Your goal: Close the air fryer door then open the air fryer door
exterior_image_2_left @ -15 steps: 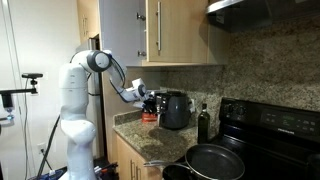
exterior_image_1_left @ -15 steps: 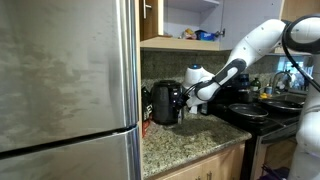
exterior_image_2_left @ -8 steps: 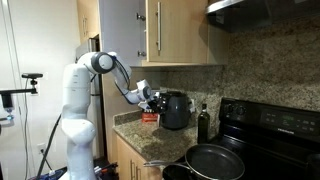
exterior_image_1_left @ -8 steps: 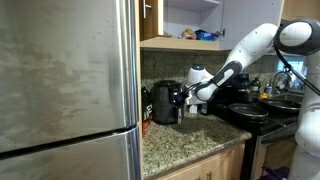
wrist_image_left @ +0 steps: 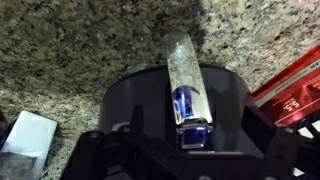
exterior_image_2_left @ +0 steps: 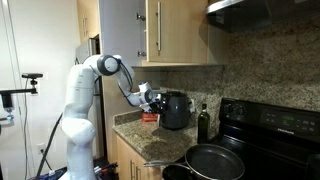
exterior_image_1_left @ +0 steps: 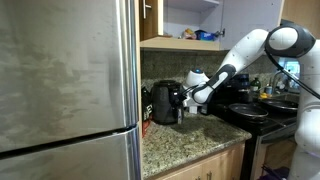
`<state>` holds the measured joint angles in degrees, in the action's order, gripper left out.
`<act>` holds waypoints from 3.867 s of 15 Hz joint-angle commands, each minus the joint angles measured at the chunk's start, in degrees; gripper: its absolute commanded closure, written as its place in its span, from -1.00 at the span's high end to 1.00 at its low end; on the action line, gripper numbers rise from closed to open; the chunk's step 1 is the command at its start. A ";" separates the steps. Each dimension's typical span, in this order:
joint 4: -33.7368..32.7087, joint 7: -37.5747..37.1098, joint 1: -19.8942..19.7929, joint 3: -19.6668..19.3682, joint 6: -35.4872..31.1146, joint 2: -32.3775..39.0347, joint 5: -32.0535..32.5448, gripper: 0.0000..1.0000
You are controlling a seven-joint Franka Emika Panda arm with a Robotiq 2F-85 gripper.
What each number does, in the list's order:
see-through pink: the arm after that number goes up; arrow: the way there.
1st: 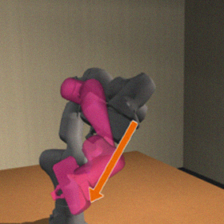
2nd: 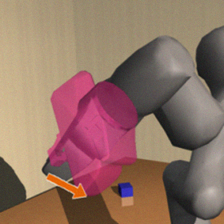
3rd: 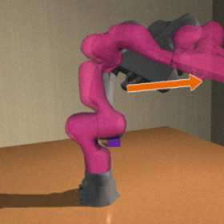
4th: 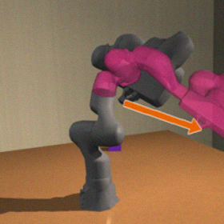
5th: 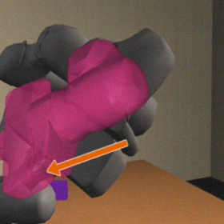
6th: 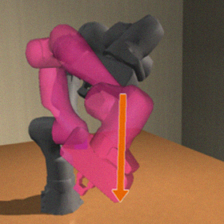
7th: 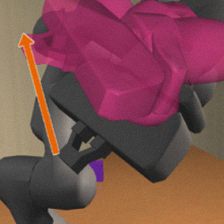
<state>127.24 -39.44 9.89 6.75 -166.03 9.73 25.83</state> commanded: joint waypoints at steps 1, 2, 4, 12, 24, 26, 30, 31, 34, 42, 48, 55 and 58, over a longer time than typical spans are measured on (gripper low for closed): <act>-3.23 1.48 0.03 -0.71 0.89 2.74 1.98 1.00; -4.10 1.35 0.26 -1.06 1.01 3.46 3.08 1.00; -5.69 0.46 0.85 -1.79 1.14 4.81 5.70 0.47; -7.94 0.94 1.18 -1.62 2.55 7.78 9.25 -0.63; -5.04 10.01 -1.48 2.91 7.13 5.26 -2.18 -0.77; -4.86 11.54 -1.77 3.42 7.71 5.07 -4.46 -0.77; -3.57 14.67 2.35 0.42 9.41 3.69 -9.96 -0.77; -3.26 14.63 3.01 0.02 9.84 3.38 -10.03 -0.77; -1.88 14.78 4.01 -0.17 10.77 2.28 -9.93 -0.77; 0.99 1.13 9.96 -4.73 8.65 0.50 2.64 0.37; -1.57 -30.24 17.11 -12.00 13.78 -1.54 29.67 1.00; -2.67 -30.86 15.46 -12.25 11.79 -0.82 29.27 1.00; -4.49 -28.80 14.02 -13.99 11.07 -0.71 28.13 1.00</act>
<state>124.53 -70.11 25.47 -6.01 -154.25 8.74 53.98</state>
